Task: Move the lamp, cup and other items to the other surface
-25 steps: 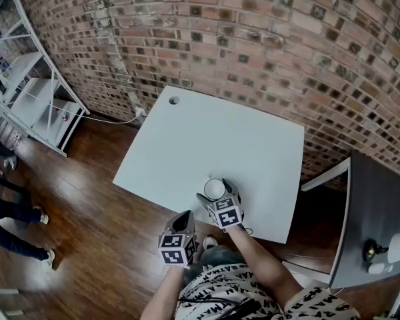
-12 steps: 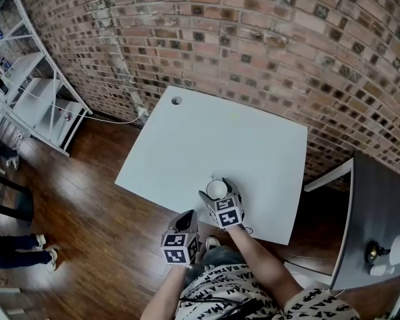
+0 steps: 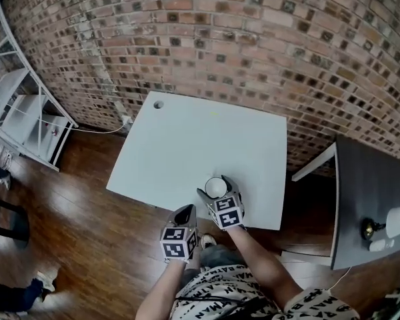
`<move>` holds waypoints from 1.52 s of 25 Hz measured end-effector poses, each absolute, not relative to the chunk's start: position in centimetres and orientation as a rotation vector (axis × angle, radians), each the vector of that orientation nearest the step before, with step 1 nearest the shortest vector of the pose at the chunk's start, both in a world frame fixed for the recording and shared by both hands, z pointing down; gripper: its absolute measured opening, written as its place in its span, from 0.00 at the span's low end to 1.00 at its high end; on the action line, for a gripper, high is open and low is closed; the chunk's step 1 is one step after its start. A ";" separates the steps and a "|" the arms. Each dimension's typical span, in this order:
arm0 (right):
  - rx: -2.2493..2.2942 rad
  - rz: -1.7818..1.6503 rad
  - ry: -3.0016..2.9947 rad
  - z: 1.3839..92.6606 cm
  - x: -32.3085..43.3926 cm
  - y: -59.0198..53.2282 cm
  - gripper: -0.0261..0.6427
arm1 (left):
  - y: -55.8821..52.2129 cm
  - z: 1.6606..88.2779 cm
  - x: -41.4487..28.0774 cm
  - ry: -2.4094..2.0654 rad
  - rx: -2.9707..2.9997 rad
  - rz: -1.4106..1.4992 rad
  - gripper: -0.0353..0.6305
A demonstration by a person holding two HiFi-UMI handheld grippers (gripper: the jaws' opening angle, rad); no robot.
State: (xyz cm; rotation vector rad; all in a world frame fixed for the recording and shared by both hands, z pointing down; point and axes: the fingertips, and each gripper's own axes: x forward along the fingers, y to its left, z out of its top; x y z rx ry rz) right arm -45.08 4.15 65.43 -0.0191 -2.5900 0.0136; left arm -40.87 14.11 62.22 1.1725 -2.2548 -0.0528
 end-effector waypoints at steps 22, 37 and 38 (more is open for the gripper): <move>0.960 0.247 -2.382 60.0 -0.5 -12.8 0.67 | -3.6 58.7 -5.5 -1.687 2.027 0.181 0.05; 1.221 0.297 -2.285 63.0 17.6 -37.4 0.67 | -26.6 60.5 12.1 -1.479 2.189 0.289 0.05; 1.227 0.294 -2.292 63.2 17.8 -39.2 0.67 | -27.9 60.5 12.6 -1.479 2.189 0.293 0.05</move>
